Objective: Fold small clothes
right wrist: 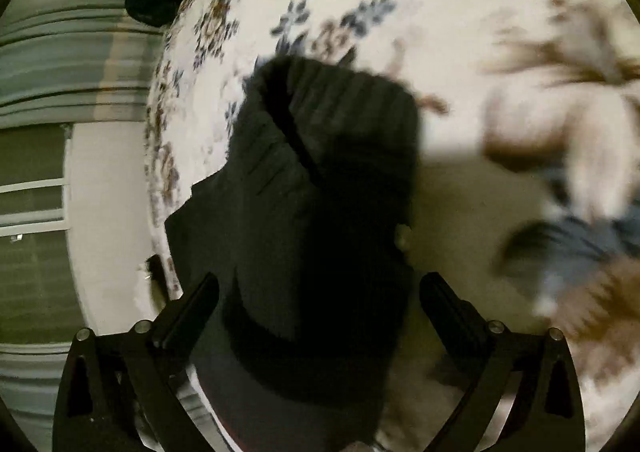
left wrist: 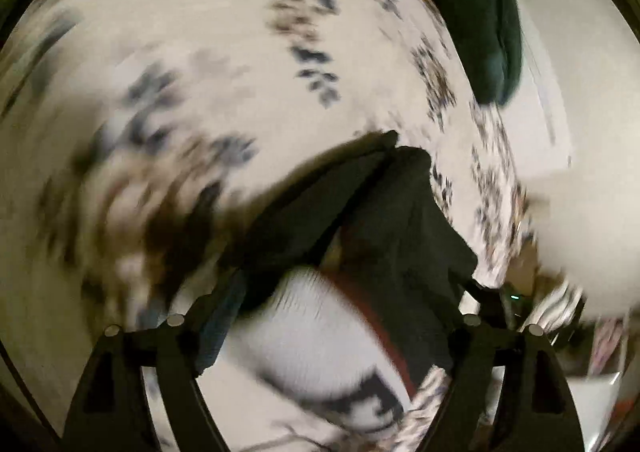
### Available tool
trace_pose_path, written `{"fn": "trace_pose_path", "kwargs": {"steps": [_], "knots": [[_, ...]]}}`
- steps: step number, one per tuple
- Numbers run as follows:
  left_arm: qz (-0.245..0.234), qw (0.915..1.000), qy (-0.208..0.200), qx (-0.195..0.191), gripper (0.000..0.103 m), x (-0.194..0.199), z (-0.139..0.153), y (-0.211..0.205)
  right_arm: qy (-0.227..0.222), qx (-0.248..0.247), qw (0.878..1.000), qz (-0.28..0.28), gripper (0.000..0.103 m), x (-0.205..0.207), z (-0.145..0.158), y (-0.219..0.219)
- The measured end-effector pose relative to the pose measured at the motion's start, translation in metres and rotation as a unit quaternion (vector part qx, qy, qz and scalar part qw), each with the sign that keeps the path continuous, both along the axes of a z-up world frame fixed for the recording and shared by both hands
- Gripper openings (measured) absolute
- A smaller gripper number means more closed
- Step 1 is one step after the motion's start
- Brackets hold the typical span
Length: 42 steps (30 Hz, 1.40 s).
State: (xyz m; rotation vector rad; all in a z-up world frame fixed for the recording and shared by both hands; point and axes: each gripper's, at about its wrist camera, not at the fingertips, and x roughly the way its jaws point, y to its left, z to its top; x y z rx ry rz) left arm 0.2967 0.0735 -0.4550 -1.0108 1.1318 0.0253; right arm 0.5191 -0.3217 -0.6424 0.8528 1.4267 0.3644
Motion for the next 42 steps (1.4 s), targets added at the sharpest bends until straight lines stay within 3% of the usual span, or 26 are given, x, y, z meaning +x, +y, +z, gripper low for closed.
{"fn": "trace_pose_path", "kwargs": {"steps": [2, 4, 6, 9, 11, 15, 16, 17, 20, 25, 27, 30, 34, 36, 39, 41, 42], "knots": [[0.028, 0.9996, 0.005, -0.009, 0.093, -0.023, -0.007, -0.004, 0.0, -0.001, 1.0, 0.019, 0.103, 0.009, -0.007, 0.012], [0.048, 0.9984, 0.012, -0.029, 0.093, -0.039, -0.026, -0.012, 0.0, -0.006, 0.999, 0.035, 0.103, 0.014, -0.01, 0.019], [0.062, 0.9961, 0.038, -0.051, 0.093, -0.04, -0.053, -0.026, 0.005, -0.009, 0.999, 0.05, 0.103, 0.019, -0.013, 0.025], [0.072, 0.9942, 0.032, -0.073, 0.096, -0.029, -0.077, -0.039, 0.01, -0.007, 0.998, 0.063, 0.103, 0.022, -0.015, 0.029], [0.068, 0.9954, 0.027, -0.062, 0.103, -0.016, -0.085, -0.046, 0.013, -0.007, 0.998, 0.067, 0.103, 0.024, -0.016, 0.031], [0.095, 0.9934, 0.019, -0.062, 0.102, -0.008, -0.091, -0.048, 0.009, 0.003, 0.999, 0.05, 0.103, 0.022, -0.018, 0.031], [0.097, 0.9934, 0.015, -0.058, 0.102, -0.007, -0.089, -0.048, 0.001, 0.0, 0.999, 0.044, 0.094, 0.02, -0.016, 0.03], [0.098, 0.9938, 0.01, -0.052, 0.099, -0.007, -0.087, -0.05, -0.008, -0.015, 0.999, 0.036, 0.072, 0.016, -0.014, 0.03], [0.08, 0.9964, -0.009, -0.026, 0.083, -0.006, -0.076, -0.05, -0.014, -0.002, 1.0, -0.007, 0.045, -0.001, -0.013, 0.024], [0.012, 0.9997, -0.012, -0.016, 0.081, 0.014, -0.071, -0.035, -0.029, 0.016, 0.997, -0.077, 0.038, -0.046, 0.007, 0.017], [-0.037, 0.9992, -0.015, -0.004, 0.081, 0.029, -0.068, -0.029, -0.029, 0.026, 0.994, -0.104, 0.037, -0.078, 0.016, 0.013], [-0.124, 0.9919, -0.023, 0.017, 0.081, 0.054, -0.06, -0.03, -0.019, 0.044, 0.987, -0.153, 0.036, -0.144, 0.026, 0.01], [-0.24, 0.9696, -0.034, 0.037, 0.081, 0.089, -0.055, -0.05, 0.017, 0.077, 0.971, -0.227, 0.036, -0.237, 0.023, 0.019], [-0.282, 0.9578, -0.031, 0.044, 0.084, 0.101, -0.058, -0.058, 0.042, 0.1, 0.962, -0.25, 0.036, -0.262, 0.009, 0.023], [-0.295, 0.9548, -0.022, 0.024, 0.087, 0.096, -0.054, -0.05, 0.088, 0.08, 0.962, -0.247, 0.057, -0.269, -0.001, 0.017], [-0.285, 0.9585, -0.016, -0.002, 0.087, 0.086, -0.05, -0.04, 0.092, 0.045, 0.972, -0.212, 0.076, -0.268, 0.014, 0.005], [-0.275, 0.9612, -0.016, -0.014, 0.086, 0.078, -0.048, -0.034, 0.083, 0.024, 0.978, -0.188, 0.08, -0.269, 0.026, 0.0]]}}
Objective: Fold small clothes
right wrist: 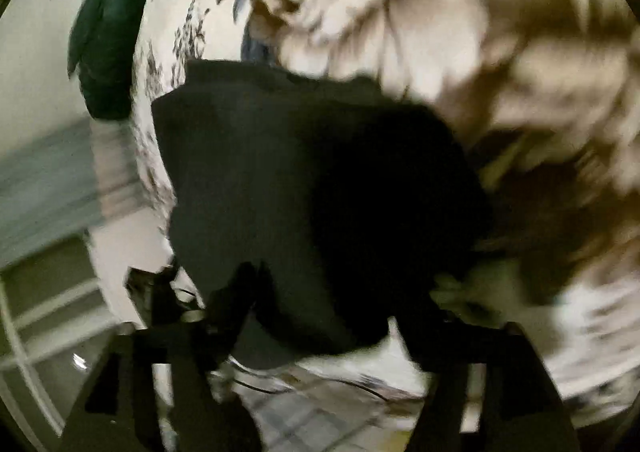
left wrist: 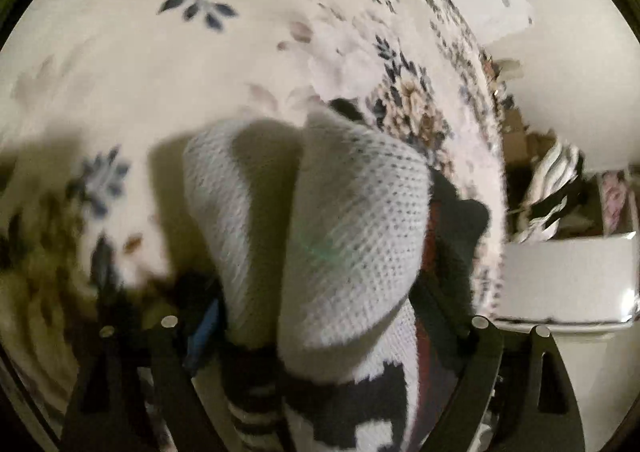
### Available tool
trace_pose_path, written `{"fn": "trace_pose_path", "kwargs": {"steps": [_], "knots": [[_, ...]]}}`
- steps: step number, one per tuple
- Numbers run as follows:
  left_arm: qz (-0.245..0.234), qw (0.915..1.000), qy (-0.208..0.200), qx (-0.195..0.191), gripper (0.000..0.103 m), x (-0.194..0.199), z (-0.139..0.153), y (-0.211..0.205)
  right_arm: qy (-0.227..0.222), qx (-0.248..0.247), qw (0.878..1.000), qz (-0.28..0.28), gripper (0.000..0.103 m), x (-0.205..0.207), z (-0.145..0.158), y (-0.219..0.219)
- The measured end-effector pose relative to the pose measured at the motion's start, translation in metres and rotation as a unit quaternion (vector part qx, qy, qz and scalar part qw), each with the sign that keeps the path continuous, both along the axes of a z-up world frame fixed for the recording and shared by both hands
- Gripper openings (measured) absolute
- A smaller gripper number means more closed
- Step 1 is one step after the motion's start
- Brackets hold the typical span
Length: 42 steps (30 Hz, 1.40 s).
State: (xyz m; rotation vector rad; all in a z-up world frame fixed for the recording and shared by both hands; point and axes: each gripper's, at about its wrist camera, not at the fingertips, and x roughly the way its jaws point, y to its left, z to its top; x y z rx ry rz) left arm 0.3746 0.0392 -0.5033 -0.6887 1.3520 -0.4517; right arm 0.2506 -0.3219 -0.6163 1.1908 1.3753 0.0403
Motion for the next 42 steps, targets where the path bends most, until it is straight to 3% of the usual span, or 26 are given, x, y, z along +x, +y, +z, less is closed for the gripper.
{"fn": "trace_pose_path", "kwargs": {"steps": [2, 4, 8, 11, 15, 19, 22, 24, 26, 29, 37, 42], "knots": [[0.023, 0.9994, 0.001, -0.026, 0.086, -0.012, 0.005, 0.009, -0.017, -0.057, 0.997, 0.052, 0.096, 0.0, 0.03, -0.011], [0.039, 0.9985, -0.001, -0.04, 0.086, -0.03, 0.01, 0.018, -0.033, -0.117, 0.987, 0.105, 0.097, 0.01, 0.059, -0.019], [0.051, 0.997, 0.005, -0.057, 0.086, -0.036, -0.004, 0.017, -0.072, -0.145, 0.973, 0.165, 0.102, 0.062, 0.066, -0.057], [0.048, 0.9968, 0.014, -0.062, 0.087, -0.03, -0.019, 0.007, -0.095, -0.119, 0.964, 0.217, 0.102, 0.129, 0.038, -0.048], [0.035, 0.9955, 0.028, -0.083, 0.097, -0.021, -0.038, -0.001, -0.074, -0.045, 0.955, 0.284, 0.102, 0.196, -0.019, -0.014], [0.036, 0.9923, 0.039, -0.111, 0.102, -0.013, -0.05, -0.003, -0.052, -0.002, 0.945, 0.324, 0.103, 0.223, -0.051, 0.007], [0.035, 0.9932, 0.008, -0.11, 0.092, -0.012, -0.039, -0.008, -0.075, 0.047, 0.938, 0.336, 0.103, 0.22, -0.046, 0.014], [0.03, 0.9947, -0.017, -0.096, 0.071, -0.013, -0.025, -0.011, -0.078, 0.026, 0.935, 0.346, 0.098, 0.216, -0.046, 0.019], [0.03, 0.995, -0.03, -0.09, 0.064, -0.014, -0.017, -0.013, -0.076, 0.028, 0.941, 0.33, 0.061, 0.211, -0.048, 0.017], [0.025, 0.9951, -0.033, -0.09, 0.06, -0.012, -0.009, -0.014, -0.083, 0.026, 0.952, 0.294, 0.039, 0.202, -0.036, 0.007], [-0.028, 0.9953, -0.051, -0.077, 0.059, 0.04, 0.018, -0.046, -0.105, 0.006, 0.965, 0.241, 0.032, 0.185, -0.001, -0.018], [-0.076, 0.9909, -0.079, -0.078, 0.059, 0.096, 0.047, -0.094, -0.133, -0.007, 0.974, 0.183, 0.032, 0.2, 0.035, -0.07]]}}
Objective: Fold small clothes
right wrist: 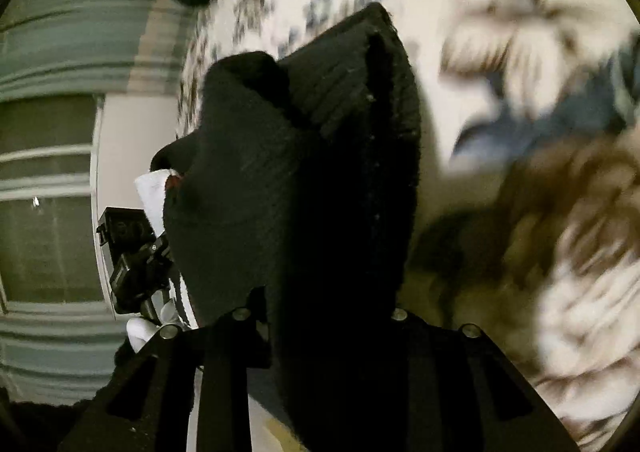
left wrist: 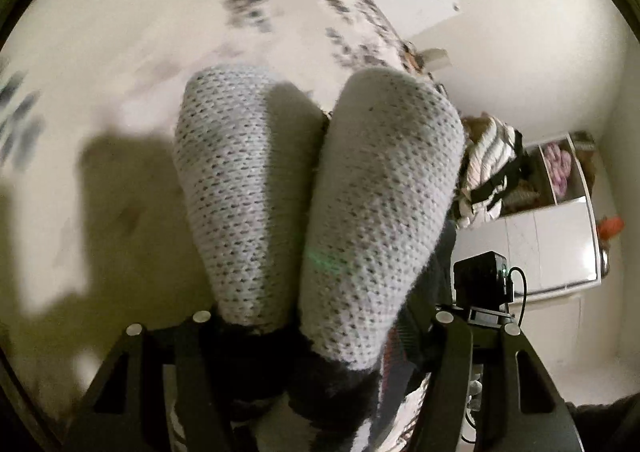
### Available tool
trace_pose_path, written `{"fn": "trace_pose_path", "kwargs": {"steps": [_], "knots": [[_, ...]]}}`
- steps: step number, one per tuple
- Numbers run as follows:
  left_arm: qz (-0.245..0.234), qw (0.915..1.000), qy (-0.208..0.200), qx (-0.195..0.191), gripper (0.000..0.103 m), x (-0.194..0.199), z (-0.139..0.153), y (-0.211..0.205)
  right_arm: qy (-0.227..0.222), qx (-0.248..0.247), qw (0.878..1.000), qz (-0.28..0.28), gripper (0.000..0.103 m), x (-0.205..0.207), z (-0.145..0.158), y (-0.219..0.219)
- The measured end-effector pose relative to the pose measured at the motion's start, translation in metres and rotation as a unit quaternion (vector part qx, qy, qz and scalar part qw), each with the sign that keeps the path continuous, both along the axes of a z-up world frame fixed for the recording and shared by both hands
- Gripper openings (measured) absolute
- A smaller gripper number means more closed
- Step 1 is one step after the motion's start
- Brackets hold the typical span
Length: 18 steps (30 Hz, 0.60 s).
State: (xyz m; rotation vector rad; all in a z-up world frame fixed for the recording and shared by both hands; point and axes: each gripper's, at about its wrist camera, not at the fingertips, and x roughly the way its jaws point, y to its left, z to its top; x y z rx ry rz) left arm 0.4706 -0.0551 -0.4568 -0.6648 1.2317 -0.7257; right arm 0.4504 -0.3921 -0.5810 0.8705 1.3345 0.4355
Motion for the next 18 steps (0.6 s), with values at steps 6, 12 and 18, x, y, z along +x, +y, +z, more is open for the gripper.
{"fn": "trace_pose_path", "kwargs": {"steps": [6, 12, 18], "knots": [[-0.044, 0.9988, -0.019, -0.01, 0.059, 0.095, 0.018, -0.068, -0.029, -0.023, 0.998, -0.059, 0.032, 0.064, 0.034, -0.08], [-0.085, 0.9943, -0.002, 0.064, 0.061, 0.188, -0.027, -0.137, 0.001, -0.085, 0.992, -0.089, 0.035, 0.139, 0.018, -0.149], [-0.067, 0.9946, 0.015, 0.077, 0.064, 0.181, -0.047, -0.121, 0.028, -0.184, 0.982, -0.044, 0.063, 0.157, 0.006, -0.141]]}}
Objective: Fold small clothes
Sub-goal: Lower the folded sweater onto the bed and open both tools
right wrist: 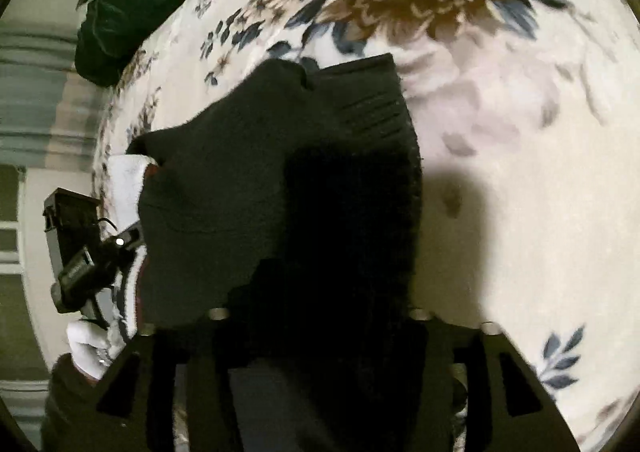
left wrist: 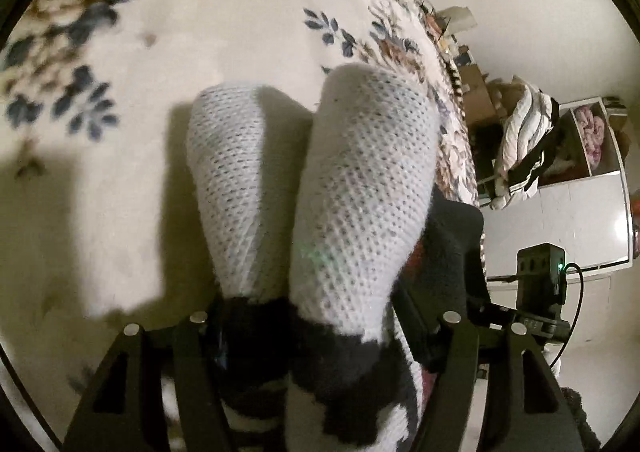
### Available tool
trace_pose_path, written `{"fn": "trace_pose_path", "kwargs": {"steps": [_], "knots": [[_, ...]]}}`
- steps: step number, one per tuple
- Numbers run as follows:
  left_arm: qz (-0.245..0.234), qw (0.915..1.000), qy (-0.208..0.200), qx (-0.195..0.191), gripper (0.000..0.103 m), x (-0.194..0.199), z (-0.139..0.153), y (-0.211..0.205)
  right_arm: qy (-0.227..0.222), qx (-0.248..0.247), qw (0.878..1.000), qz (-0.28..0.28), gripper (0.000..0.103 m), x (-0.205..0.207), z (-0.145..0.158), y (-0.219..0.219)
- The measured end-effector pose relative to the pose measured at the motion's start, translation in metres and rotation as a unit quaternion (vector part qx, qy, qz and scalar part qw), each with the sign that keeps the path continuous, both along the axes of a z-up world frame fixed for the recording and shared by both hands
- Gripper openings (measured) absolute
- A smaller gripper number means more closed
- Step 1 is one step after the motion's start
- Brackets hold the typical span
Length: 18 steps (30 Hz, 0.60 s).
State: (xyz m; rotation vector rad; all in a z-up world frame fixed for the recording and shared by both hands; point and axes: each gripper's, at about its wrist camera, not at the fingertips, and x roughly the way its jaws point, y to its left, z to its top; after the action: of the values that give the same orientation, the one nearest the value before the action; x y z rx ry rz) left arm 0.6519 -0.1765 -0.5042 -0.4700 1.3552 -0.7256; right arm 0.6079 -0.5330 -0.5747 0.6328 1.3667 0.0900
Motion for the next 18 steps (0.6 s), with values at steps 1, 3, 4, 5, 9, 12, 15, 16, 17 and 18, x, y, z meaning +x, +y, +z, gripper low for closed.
{"fn": "trace_pose_path", "kwargs": {"steps": [1, 3, 4, 5, 9, 12, 15, 16, 17, 18], "knots": [[0.004, 1.0, -0.005, 0.007, 0.064, -0.006, 0.003, 0.004, -0.002, -0.018, 1.0, 0.004, 0.068, -0.004, 0.005, 0.004], [0.019, 0.9993, -0.018, 0.028, 0.064, -0.018, 0.014, 0.012, -0.006, -0.085, 0.996, 0.007, 0.079, -0.013, 0.019, 0.02], [0.031, 0.998, -0.031, 0.047, 0.064, -0.022, 0.023, 0.013, -0.009, -0.11, 0.994, 0.006, 0.085, -0.013, 0.022, 0.028], [0.04, 0.9957, -0.047, 0.07, 0.064, -0.03, 0.033, 0.015, -0.011, -0.145, 0.989, 0.004, 0.093, -0.022, 0.031, 0.029], [0.06, 0.9719, -0.122, 0.192, 0.073, -0.067, 0.074, 0.006, -0.032, -0.242, 0.97, -0.013, 0.102, -0.056, 0.066, 0.048], [0.062, 0.9472, -0.17, 0.265, 0.088, -0.104, 0.101, -0.007, -0.043, -0.291, 0.955, -0.019, 0.103, -0.076, 0.085, 0.076], [0.072, 0.9332, -0.192, 0.295, 0.093, -0.136, 0.122, -0.018, -0.049, -0.311, 0.949, -0.029, 0.103, -0.103, 0.104, 0.096], [0.077, 0.9288, -0.199, 0.303, 0.095, -0.143, 0.129, -0.022, -0.051, -0.316, 0.947, -0.031, 0.103, -0.112, 0.108, 0.099], [0.08, 0.9254, -0.206, 0.308, 0.095, -0.149, 0.135, -0.024, -0.055, -0.324, 0.944, -0.032, 0.103, -0.119, 0.114, 0.105], [0.081, 0.9214, -0.214, 0.314, 0.095, -0.157, 0.142, -0.028, -0.061, -0.333, 0.94, -0.032, 0.103, -0.129, 0.122, 0.111]]}}
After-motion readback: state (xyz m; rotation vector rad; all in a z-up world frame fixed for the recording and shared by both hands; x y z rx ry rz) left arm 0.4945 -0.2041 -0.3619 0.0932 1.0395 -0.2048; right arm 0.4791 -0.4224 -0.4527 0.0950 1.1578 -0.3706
